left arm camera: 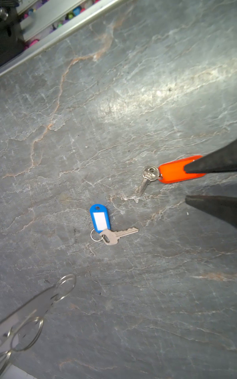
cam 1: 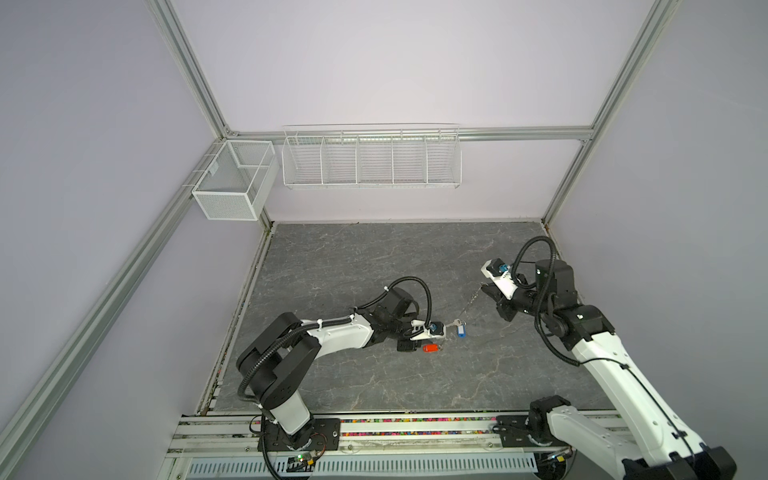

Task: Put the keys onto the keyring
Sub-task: 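Lower the left gripper onto the red-tagged key and grasp its tag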

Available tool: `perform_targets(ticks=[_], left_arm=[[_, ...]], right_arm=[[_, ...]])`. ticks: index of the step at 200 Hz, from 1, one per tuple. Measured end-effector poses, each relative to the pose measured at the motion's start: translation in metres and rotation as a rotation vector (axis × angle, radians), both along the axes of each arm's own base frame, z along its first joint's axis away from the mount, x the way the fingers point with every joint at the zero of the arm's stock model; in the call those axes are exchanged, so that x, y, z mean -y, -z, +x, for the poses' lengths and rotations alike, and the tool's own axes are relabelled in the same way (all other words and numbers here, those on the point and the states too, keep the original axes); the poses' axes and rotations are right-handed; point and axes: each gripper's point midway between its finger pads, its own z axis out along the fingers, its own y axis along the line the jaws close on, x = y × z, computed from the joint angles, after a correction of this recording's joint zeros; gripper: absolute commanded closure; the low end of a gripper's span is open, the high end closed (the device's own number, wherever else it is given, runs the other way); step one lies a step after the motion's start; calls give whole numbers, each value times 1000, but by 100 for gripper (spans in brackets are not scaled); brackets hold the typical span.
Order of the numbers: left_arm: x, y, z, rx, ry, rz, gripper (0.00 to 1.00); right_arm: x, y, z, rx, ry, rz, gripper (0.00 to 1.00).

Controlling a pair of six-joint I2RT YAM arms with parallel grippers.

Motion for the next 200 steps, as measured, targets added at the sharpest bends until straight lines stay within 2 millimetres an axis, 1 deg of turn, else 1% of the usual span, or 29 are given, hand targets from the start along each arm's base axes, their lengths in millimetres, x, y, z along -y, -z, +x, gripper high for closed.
perform_targets(ticks=[37, 67, 82, 132, 175, 200], left_arm=[[6, 11, -2, 34, 72, 44, 81], [12, 20, -5, 41, 109, 70, 81], [16, 23, -5, 43, 121, 79, 81], [19, 25, -3, 47, 124, 96, 80], [15, 34, -6, 31, 132, 126, 79], [17, 37, -7, 27, 136, 135, 79]], right_arm=[[2, 1, -4, -1, 5, 1, 93], [2, 16, -8, -43, 13, 8, 93], [0, 20, -9, -58, 9, 19, 93], [-6, 19, -9, -66, -11, 55, 93], [-9, 21, -9, -65, -20, 63, 93], [-10, 22, -9, -70, -22, 65, 93]])
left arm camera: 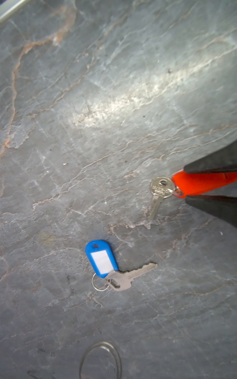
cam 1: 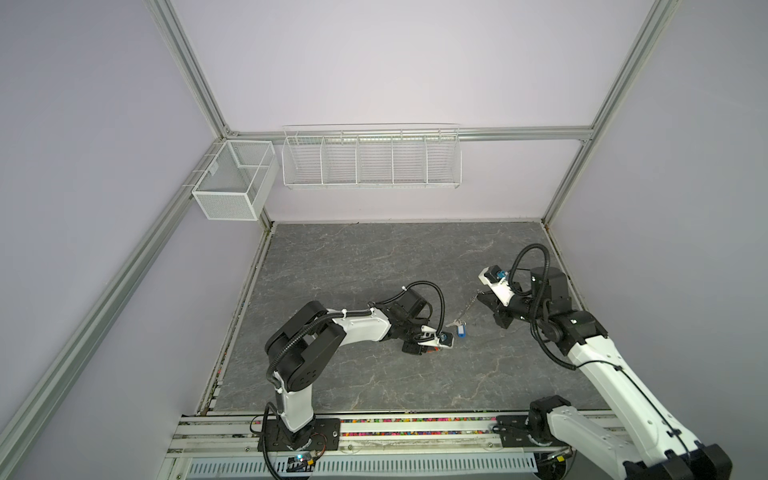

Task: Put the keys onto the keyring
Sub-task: 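Lower the left gripper onto the red-tagged key and grasp its tag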

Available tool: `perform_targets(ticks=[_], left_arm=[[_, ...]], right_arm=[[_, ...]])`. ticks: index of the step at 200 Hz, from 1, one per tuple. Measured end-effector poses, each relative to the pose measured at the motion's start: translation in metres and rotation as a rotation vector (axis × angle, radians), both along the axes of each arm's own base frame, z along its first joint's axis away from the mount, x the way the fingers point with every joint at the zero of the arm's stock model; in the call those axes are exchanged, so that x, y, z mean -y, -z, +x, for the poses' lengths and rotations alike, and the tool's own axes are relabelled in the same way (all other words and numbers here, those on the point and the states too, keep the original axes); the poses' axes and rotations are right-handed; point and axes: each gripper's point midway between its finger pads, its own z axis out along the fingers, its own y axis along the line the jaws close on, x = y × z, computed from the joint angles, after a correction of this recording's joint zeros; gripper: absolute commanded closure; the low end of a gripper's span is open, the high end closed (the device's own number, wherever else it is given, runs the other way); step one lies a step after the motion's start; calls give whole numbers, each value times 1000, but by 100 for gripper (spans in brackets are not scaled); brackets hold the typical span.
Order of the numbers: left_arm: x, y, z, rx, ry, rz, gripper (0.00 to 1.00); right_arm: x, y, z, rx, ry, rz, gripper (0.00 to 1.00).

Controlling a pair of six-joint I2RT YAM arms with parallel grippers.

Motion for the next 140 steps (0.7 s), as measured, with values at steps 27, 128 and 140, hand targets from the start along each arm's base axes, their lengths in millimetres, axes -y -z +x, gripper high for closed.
perform_targets(ticks=[27, 128, 140], left_arm=[[4, -1, 0, 5, 5, -4, 79], [10, -3, 4, 10, 7, -6, 81], [11, -4, 4, 11, 11, -3, 82]], right_arm=[[-1, 0, -1, -1, -3, 0, 93], [-3, 5, 0, -21, -11, 0, 93], [-3, 6, 0, -23, -11, -1, 93]])
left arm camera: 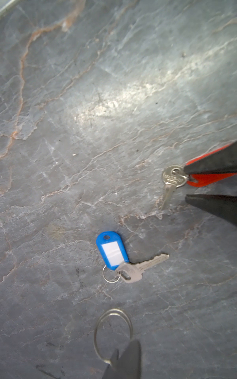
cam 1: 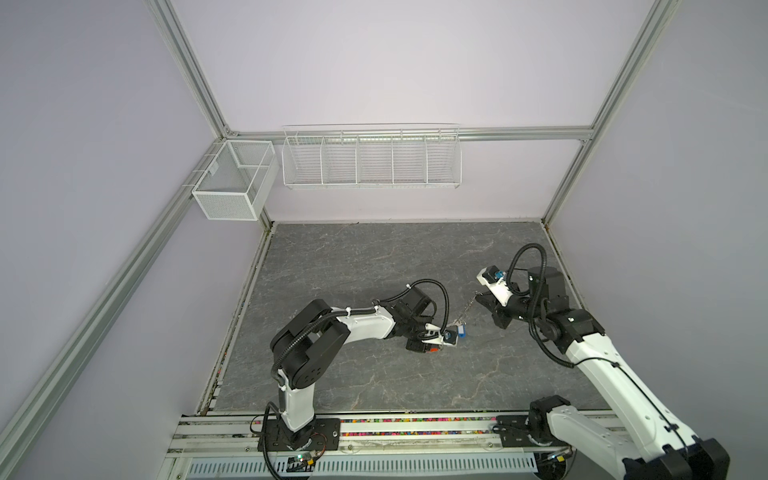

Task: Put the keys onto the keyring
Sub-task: 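Lower the left gripper onto the red-tagged key and grasp its tag, then lift the red-tagged key with the left gripper toward the plate held by the right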

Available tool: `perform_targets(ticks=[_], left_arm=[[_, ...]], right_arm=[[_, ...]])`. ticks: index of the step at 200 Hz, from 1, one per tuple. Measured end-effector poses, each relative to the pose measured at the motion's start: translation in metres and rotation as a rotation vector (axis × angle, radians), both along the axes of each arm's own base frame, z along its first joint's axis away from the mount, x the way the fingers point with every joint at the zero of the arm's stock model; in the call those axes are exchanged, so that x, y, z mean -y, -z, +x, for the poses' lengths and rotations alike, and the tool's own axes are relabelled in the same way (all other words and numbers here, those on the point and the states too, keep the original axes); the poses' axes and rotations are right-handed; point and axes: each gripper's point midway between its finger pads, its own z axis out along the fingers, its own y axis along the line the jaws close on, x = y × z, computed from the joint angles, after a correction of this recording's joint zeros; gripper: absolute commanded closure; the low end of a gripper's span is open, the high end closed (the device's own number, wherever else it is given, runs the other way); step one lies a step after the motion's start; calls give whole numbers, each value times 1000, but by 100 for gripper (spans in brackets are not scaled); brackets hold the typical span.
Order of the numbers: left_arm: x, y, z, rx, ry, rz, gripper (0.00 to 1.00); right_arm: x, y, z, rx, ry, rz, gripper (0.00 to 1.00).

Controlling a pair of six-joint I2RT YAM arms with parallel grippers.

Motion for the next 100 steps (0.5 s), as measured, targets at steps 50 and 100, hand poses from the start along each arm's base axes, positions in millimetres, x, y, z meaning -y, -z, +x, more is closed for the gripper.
perform_targets(ticks=[50, 100], left_arm=[[0, 5, -3, -1, 9, 33, 85], [-1, 7, -5, 8, 18, 53, 91]], right_arm=[[0, 1, 0, -6, 0, -1, 93], [0, 2, 0, -10, 0, -3, 93]])
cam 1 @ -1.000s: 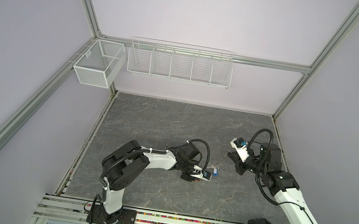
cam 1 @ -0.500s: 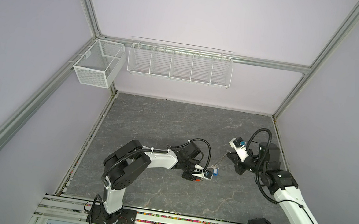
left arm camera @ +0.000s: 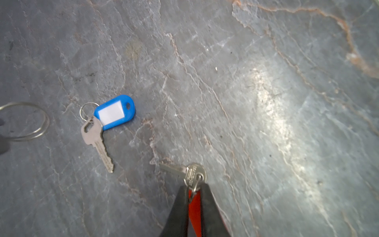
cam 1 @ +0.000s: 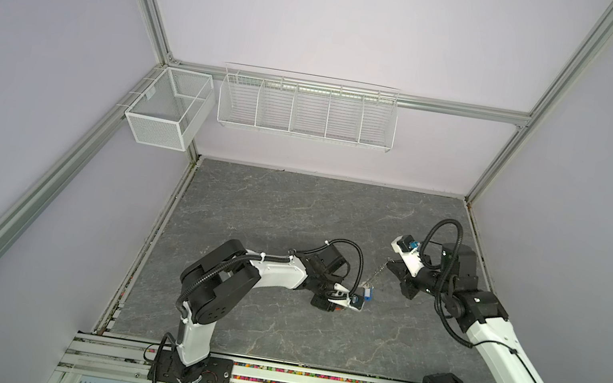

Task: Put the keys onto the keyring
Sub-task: 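Lift the red-tagged key with the left gripper toward the plate held by the right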

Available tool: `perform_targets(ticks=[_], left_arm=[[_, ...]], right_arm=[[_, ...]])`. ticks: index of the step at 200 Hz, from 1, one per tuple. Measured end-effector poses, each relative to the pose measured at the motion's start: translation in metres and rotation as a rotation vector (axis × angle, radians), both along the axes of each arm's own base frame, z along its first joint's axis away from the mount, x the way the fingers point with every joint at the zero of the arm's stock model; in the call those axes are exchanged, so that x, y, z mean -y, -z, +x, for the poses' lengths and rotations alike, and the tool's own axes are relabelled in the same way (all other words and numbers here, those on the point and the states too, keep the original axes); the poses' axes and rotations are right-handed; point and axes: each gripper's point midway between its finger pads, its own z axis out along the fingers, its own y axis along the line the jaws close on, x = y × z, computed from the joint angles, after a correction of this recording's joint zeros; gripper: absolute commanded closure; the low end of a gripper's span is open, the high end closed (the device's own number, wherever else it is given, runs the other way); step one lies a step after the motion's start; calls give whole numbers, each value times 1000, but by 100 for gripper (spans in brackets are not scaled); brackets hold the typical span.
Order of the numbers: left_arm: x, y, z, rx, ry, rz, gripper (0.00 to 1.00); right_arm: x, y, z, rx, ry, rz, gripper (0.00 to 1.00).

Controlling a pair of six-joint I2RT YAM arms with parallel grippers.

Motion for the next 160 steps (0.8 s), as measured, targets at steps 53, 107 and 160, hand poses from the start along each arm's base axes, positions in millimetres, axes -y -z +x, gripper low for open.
perform_targets(ticks=[53, 107, 160], left_arm=[[1, 0, 0, 8, 7, -2, 100], [-8, -22, -2, -9, -63, -22, 100], [-27, -118, 17, -129, -234, -231, 100]], right_arm=[[0, 1, 0, -2, -1, -3, 93], [0, 0, -1, 14, -18, -12, 93], [-15, -5, -16, 109, -119, -33, 93]])
